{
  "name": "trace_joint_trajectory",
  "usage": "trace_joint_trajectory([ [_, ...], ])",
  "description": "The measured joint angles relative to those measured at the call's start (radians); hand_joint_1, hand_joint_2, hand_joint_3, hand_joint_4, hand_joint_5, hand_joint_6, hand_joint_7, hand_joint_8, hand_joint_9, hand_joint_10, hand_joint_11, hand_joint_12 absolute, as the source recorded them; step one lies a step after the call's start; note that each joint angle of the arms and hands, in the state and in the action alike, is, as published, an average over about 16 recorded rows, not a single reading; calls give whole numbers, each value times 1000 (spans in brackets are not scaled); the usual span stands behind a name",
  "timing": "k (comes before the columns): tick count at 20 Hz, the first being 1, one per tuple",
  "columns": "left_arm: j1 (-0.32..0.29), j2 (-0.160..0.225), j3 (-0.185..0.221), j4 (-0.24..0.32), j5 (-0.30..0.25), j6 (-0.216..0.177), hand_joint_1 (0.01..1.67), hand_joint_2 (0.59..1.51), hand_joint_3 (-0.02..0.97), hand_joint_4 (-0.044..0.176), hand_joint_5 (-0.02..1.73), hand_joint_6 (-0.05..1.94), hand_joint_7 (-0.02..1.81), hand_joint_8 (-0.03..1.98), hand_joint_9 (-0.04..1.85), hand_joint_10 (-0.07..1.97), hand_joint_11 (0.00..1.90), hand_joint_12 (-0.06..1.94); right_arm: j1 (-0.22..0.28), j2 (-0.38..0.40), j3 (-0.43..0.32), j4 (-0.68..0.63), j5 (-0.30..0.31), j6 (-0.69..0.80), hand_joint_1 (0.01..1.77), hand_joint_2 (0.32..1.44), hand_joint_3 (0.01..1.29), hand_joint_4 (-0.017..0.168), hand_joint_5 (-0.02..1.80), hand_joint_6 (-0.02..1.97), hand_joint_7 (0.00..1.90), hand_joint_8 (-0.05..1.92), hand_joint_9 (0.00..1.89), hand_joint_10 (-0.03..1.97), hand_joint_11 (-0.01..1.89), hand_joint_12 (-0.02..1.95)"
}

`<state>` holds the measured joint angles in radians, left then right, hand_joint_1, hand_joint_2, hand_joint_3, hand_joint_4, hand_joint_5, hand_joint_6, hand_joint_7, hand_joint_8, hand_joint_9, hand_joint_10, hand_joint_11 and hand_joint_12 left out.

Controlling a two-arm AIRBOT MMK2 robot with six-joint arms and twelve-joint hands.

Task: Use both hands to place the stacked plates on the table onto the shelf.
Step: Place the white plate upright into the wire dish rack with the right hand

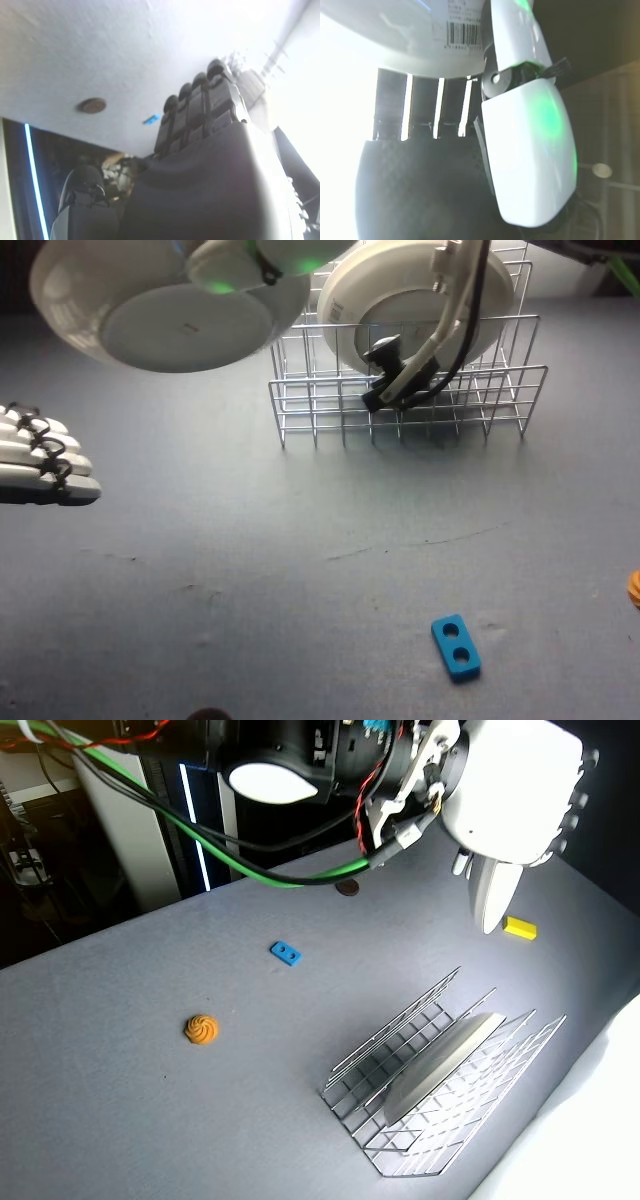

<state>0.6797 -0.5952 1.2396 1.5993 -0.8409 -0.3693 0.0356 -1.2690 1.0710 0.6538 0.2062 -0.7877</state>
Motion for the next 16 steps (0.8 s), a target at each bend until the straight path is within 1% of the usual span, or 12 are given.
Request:
trace_joint_trajectory([
  [8, -43, -27, -2, 46, 13, -13, 20, 1067, 18, 5, 20, 6, 18, 0, 19, -51, 13, 12, -26, 21, 15, 53, 19, -6, 1383, 976, 17, -8, 1009, 757, 1118, 732, 1096, 892, 1027, 855],
  [16, -51, -32, 0, 82, 20, -20, 20, 1065, 18, 6, 20, 6, 16, 0, 19, -51, 13, 12, -38, 35, 24, 61, 16, 0, 1384, 977, 16, -8, 998, 756, 1111, 744, 1090, 900, 1026, 862],
])
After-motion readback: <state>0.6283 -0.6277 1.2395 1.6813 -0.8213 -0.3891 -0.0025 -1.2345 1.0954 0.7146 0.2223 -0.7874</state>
